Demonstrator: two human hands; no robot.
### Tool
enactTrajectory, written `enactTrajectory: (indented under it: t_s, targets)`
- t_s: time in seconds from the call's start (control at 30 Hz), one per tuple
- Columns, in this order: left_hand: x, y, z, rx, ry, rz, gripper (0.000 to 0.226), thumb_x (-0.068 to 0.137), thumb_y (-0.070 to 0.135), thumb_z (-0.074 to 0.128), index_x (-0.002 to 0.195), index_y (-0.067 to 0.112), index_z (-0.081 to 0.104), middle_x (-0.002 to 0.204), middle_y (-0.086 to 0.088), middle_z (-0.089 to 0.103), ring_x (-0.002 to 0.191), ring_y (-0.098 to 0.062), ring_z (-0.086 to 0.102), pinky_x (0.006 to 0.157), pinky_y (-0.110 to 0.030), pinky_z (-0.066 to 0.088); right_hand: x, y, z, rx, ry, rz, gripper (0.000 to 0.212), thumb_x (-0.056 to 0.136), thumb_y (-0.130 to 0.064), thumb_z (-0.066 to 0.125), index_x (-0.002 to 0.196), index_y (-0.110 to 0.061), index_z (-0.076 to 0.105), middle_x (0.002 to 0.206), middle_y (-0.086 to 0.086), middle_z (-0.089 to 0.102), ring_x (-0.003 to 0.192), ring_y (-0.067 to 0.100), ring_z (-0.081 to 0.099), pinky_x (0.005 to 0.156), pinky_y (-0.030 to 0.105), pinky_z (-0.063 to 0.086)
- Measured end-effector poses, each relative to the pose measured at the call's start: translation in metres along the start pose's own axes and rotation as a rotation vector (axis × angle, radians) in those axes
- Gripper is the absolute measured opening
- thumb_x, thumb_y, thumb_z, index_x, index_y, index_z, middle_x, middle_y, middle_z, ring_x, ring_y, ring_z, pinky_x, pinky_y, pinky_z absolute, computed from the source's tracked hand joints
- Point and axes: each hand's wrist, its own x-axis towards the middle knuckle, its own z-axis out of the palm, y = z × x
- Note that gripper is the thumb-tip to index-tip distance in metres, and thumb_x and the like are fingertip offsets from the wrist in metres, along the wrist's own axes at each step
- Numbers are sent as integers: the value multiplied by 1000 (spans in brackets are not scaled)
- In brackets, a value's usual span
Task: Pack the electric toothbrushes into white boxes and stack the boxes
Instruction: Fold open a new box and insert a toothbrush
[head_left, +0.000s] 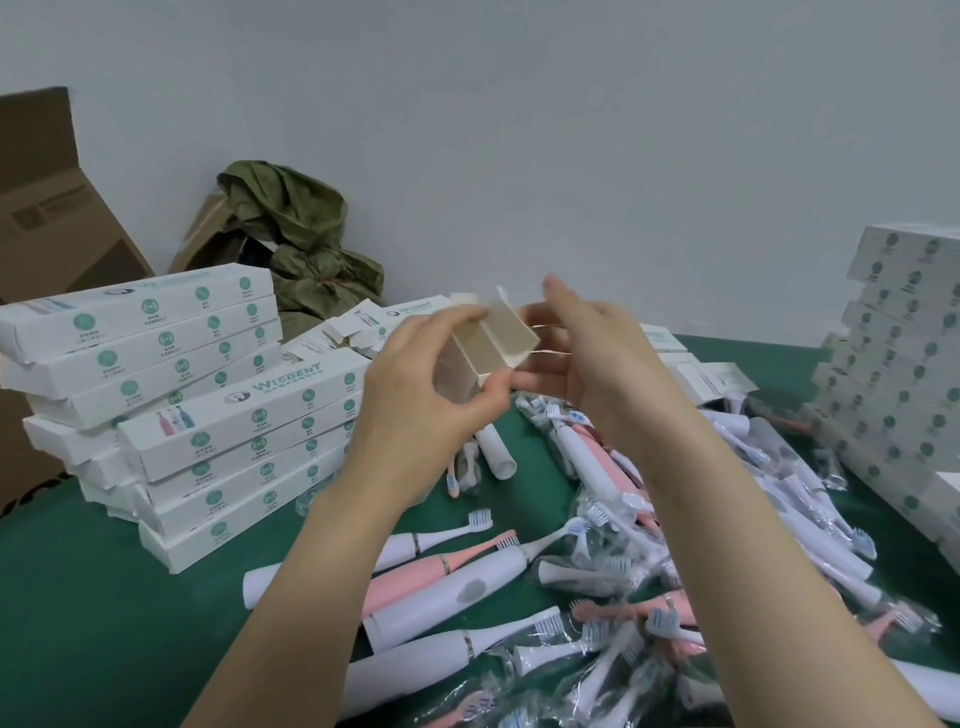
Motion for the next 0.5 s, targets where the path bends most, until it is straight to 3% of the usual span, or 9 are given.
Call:
enactTrajectory:
  t_s: [0.07, 0.13, 0.17, 0.23, 0.3, 0.37, 0.4, 0.47, 0.5]
  targets:
    - [1, -3, -5, 5, 106, -44, 42, 74, 33, 63, 115, 24, 62, 98, 11, 54, 83, 9, 49, 75, -3, 34, 8, 13, 0, 34, 71, 58, 35, 100, -21, 38, 88, 5, 59, 59, 8, 68, 54, 19, 66, 58, 32, 60]
    - [3, -6, -10, -10, 200, -93, 39, 78, 32, 60, 115, 21, 62, 96, 12, 53, 81, 13, 49, 71, -8, 41, 18, 35, -3, -383, 164, 71, 30, 95, -13, 43, 96, 14, 56, 75, 19, 70, 62, 20, 61, 77, 45, 58]
    - [4, -7, -12, -12, 242, -111, 38, 80, 30, 59, 116, 19, 62, 98, 10, 53, 81, 16, 48, 69, -8, 42, 22, 49, -3, -653, 132, 86, 30, 93, -12, 46, 102, 14, 56, 89, 25, 68, 70, 20, 56, 82, 46, 55]
    - [4, -10, -13, 10, 293, -134, 33, 83, 25, 63, 115, 16, 63, 97, 4, 54, 81, 18, 46, 67, -4, 38, 29, 75, 1, -1099, -46, 208, 34, 92, -19, 51, 113, 7, 55, 100, 23, 61, 85, 22, 52, 75, 36, 48]
    - [3, -12, -13, 55, 309, -158, 31, 83, 22, 67, 113, 14, 63, 90, 1, 55, 80, 17, 45, 68, 0, 32, 32, 97, 7, -1313, -187, 314, 37, 92, -27, 56, 118, 0, 50, 101, 14, 56, 94, 26, 54, 71, 29, 43]
    - [1, -13, -12, 76, 312, -187, 32, 82, 26, 67, 112, 15, 63, 89, -2, 55, 79, 15, 44, 68, 2, 28, 38, 114, 7, -1349, -153, 298, 29, 91, -25, 58, 108, -3, 51, 102, 13, 58, 100, 29, 57, 71, 30, 44]
    - [1, -12, -12, 74, 313, -200, 33, 82, 29, 66, 112, 16, 62, 89, -3, 56, 78, 11, 44, 68, 2, 28, 39, 119, 5, -1332, -111, 273, 20, 92, -24, 56, 94, -5, 50, 92, 10, 57, 94, 29, 58, 65, 27, 43]
    - [3, -13, -13, 65, 317, -211, 33, 81, 30, 65, 112, 17, 62, 89, -4, 56, 74, 1, 40, 69, 2, 28, 39, 116, 0, -1280, -23, 219, 29, 95, -27, 50, 73, -9, 42, 72, 5, 48, 74, 26, 52, 49, 25, 32]
    - [3, -13, -14, 64, 321, -206, 33, 82, 29, 66, 112, 17, 62, 89, -3, 56, 74, 0, 39, 70, 2, 28, 39, 111, -2, -1223, 26, 187, 33, 96, -30, 47, 72, -8, 43, 69, 5, 47, 68, 24, 49, 47, 26, 30]
